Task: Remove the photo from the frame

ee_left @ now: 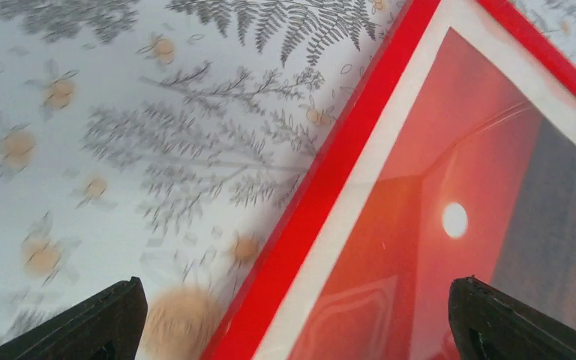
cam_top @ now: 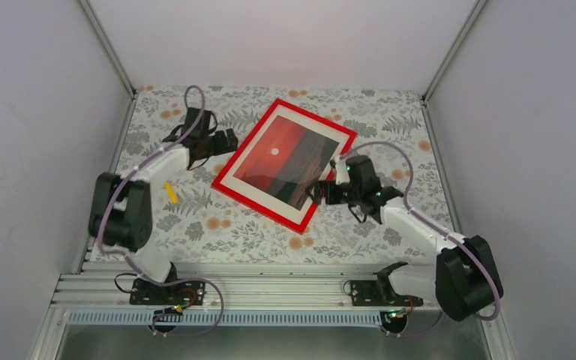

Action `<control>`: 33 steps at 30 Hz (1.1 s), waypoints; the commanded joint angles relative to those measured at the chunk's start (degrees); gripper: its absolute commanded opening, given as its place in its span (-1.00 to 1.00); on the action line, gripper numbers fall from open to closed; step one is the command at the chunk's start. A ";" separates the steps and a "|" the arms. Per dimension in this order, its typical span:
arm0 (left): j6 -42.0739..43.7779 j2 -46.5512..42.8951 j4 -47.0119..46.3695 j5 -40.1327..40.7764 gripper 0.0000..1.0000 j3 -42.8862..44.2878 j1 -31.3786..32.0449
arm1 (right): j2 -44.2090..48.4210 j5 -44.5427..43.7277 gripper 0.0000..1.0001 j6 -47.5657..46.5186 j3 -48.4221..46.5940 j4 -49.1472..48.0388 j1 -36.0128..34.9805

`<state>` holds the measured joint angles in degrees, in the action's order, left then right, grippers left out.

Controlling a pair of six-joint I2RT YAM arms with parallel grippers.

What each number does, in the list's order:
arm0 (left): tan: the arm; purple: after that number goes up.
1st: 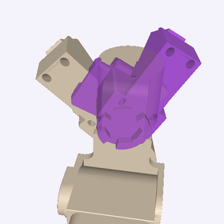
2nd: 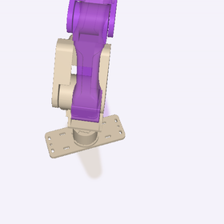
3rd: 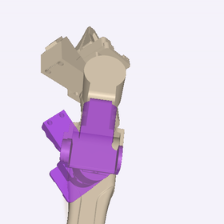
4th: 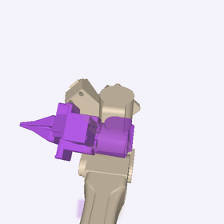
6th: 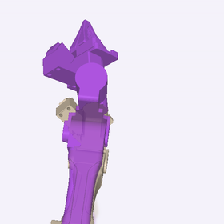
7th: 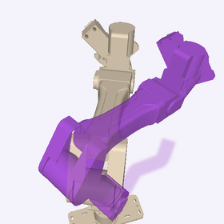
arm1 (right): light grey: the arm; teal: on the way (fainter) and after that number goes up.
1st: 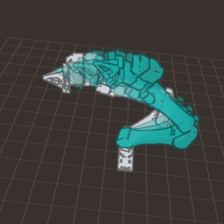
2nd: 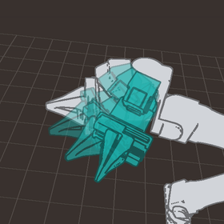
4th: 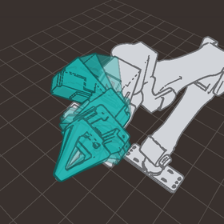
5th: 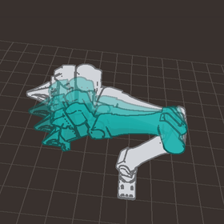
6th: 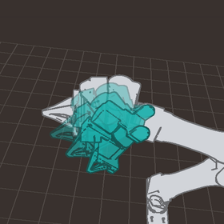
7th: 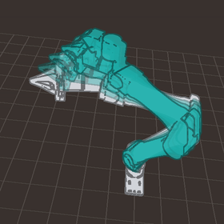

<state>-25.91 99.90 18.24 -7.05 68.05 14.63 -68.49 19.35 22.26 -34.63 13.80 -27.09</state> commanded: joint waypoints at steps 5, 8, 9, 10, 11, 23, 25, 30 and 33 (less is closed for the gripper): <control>-8.90 -20.40 -4.81 -3.91 1.00 -22.67 0.63 | -14.58 -2.34 1.00 -9.37 -20.17 -2.08 10.64; -11.66 -25.75 -6.07 -5.22 1.00 -28.63 2.42 | -23.83 -0.67 1.00 -12.43 -28.48 -2.40 14.34; -12.71 -27.13 -6.83 -5.90 1.00 -30.36 3.09 | -26.87 -0.51 1.00 -13.35 -31.02 -2.53 15.44; -13.84 -28.23 -7.53 -6.66 1.00 -31.86 3.56 | -29.70 0.49 1.00 -14.11 -33.25 -2.99 16.78; -14.99 -29.11 -8.38 -7.51 1.00 -33.63 3.94 | -32.07 2.04 1.00 -14.44 -35.40 -3.59 18.54; -22.34 -26.03 -20.24 -11.60 1.00 -41.25 8.28 | -56.55 10.83 1.00 -21.68 -62.01 2.45 26.09; -22.59 -24.26 -22.01 -12.13 1.00 -41.46 8.43 | -59.87 11.90 1.00 -22.45 -65.41 4.25 26.52; -21.81 -20.85 -23.53 -11.87 1.00 -40.55 8.57 | -66.62 14.56 1.00 -24.67 -70.56 8.36 26.65; -21.56 -18.66 -24.37 -12.43 1.00 -39.80 8.57 | -67.79 15.99 1.00 -25.19 -70.25 9.61 26.65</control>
<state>-47.29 78.52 -3.79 -18.65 27.33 23.00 -134.98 31.18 -0.23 -103.81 19.35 -0.62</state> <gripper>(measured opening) 0.998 0.998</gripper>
